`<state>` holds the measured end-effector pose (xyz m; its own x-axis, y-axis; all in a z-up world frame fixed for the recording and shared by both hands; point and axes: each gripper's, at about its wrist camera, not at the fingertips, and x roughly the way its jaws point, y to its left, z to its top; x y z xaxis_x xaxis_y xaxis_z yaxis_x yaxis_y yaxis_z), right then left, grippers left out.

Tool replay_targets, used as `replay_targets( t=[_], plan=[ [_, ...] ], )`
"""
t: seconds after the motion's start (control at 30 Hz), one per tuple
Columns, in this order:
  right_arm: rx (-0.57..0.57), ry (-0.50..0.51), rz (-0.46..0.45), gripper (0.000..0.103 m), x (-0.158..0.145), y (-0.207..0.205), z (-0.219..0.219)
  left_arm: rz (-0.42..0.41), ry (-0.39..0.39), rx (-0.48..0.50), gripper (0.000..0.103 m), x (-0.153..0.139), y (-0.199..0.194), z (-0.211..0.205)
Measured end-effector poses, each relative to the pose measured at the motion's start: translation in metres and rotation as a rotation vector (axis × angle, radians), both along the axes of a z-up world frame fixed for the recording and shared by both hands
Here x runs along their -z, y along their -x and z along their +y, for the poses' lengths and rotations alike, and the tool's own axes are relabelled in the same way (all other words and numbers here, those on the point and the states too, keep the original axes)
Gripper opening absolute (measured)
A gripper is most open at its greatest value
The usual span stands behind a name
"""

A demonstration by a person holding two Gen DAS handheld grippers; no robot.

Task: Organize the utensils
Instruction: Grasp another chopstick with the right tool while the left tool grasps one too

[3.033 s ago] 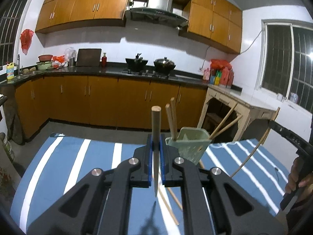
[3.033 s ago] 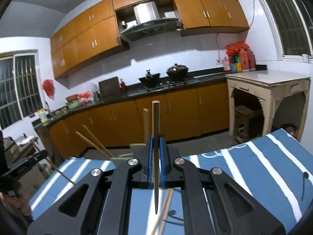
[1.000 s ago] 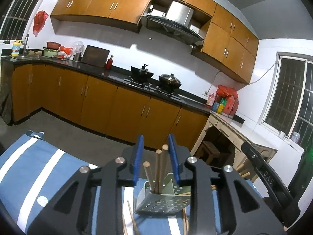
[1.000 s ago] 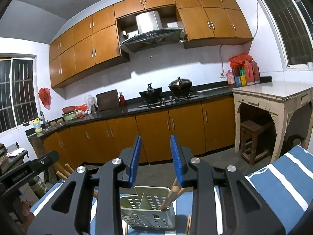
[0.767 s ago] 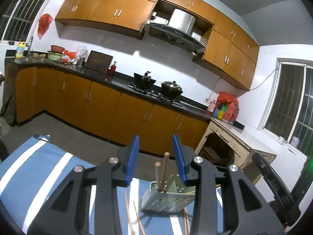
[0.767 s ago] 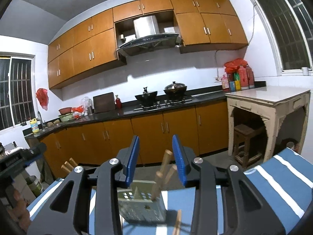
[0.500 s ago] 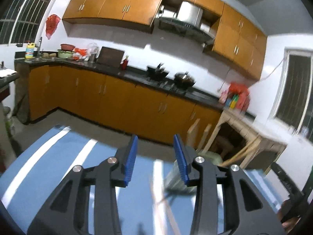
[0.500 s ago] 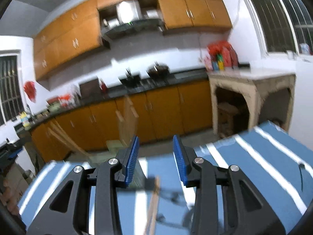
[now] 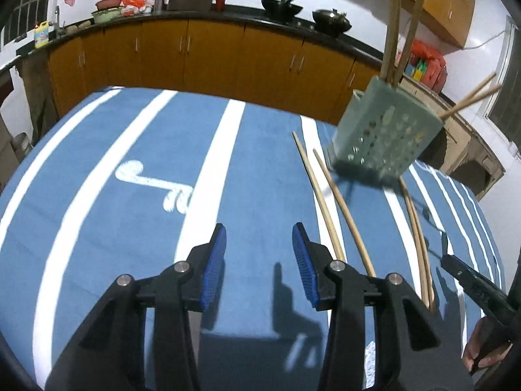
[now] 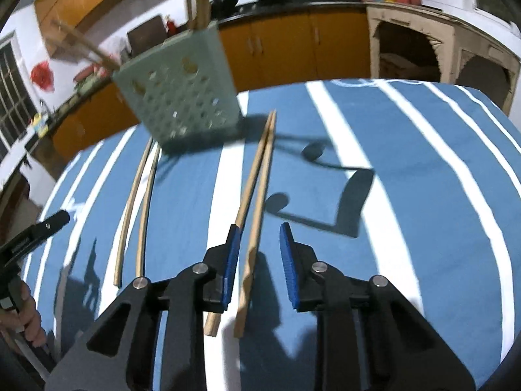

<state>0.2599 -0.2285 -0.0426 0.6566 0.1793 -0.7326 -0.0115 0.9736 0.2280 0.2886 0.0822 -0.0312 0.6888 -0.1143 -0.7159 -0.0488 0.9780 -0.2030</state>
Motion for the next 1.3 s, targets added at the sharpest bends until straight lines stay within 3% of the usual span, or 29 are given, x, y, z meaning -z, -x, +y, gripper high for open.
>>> replay_targets(
  t=[0.23, 0.33, 0.53, 0.77, 0.97, 1.0, 1.3],
  plan=[
    [-0.007, 0.058, 0.040, 0.019, 0.018, -0.003, 0.012, 0.022, -0.010, 0.036, 0.042, 0.005, -0.004, -0.011],
    [0.001, 0.109, 0.032, 0.008, 0.018, -0.003, 0.014, 0.033, -0.010, 0.055, 0.042, 0.007, -0.006, -0.018],
    [0.183, 0.061, 0.046, 0.008, 0.017, -0.009, -0.031, 0.061, 0.020, 0.101, 0.041, 0.012, -0.014, -0.035],
    [0.174, 0.067, 0.036, 0.008, 0.018, -0.009, -0.035, 0.085, 0.004, 0.156, 0.039, 0.019, -0.025, -0.070],
    [0.162, 0.067, 0.033, 0.008, 0.019, -0.010, -0.034, 0.095, -0.100, 0.132, 0.019, 0.032, -0.034, -0.093],
    [0.160, 0.068, 0.033, 0.008, 0.019, -0.010, -0.033, 0.093, -0.118, 0.129, 0.010, 0.033, -0.035, -0.095],
    [0.157, 0.067, 0.028, 0.008, 0.018, -0.012, -0.035, 0.094, -0.122, 0.040, 0.008, 0.032, -0.035, -0.047]
  ],
)
